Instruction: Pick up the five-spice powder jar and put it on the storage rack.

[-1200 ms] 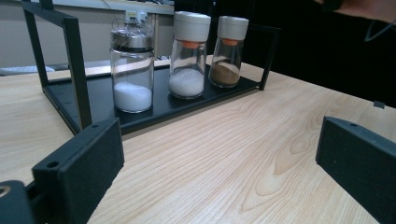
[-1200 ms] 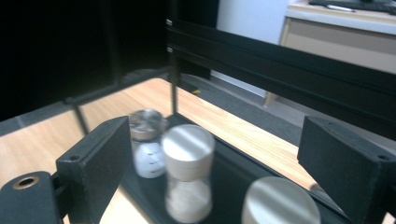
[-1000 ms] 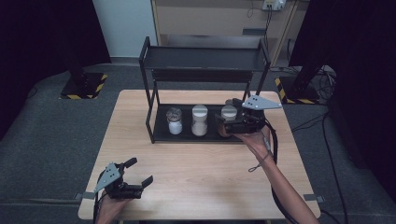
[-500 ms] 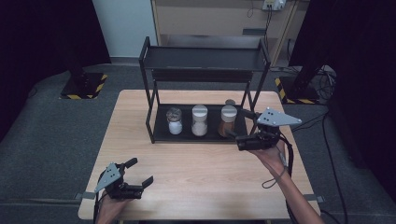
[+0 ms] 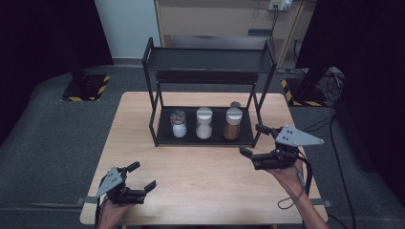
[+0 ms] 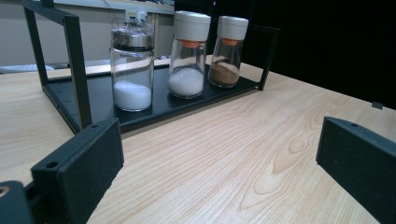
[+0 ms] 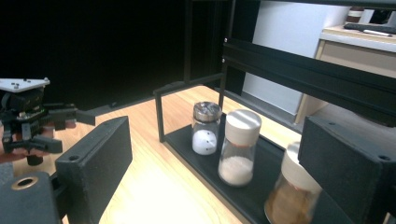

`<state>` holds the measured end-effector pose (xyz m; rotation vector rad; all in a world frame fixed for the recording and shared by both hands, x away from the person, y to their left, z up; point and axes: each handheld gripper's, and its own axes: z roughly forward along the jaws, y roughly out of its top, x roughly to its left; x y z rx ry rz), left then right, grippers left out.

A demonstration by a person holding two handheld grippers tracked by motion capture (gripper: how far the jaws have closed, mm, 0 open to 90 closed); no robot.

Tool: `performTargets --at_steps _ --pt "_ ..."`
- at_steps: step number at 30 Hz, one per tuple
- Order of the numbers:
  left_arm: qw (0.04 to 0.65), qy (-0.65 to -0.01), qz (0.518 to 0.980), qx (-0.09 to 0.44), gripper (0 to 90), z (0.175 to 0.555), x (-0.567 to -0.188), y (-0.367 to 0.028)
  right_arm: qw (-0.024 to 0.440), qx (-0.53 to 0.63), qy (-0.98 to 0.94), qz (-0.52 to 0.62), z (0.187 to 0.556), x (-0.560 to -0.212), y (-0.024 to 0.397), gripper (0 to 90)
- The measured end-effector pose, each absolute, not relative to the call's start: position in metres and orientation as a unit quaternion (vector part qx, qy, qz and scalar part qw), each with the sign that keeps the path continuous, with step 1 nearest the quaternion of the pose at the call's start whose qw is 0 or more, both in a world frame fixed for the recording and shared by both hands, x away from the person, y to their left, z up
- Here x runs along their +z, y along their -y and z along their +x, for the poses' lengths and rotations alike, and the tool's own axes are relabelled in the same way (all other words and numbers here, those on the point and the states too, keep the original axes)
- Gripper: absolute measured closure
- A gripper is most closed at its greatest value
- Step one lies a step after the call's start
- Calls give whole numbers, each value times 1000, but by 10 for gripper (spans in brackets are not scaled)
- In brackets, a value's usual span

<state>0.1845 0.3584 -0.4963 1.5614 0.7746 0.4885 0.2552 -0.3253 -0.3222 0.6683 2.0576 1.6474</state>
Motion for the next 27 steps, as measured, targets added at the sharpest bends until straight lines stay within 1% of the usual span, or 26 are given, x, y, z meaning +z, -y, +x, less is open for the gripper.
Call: performTargets --at_steps 11,20,27 --pt "617 -341 676 215 0 182 -496 -359 219 593 -726 271 225 -343 355 98" --pt "617 -341 676 215 0 182 -496 -360 229 595 -713 291 207 -356 373 98" --pt "618 -341 674 216 0 181 -497 -360 240 591 -704 314 197 -372 383 98"
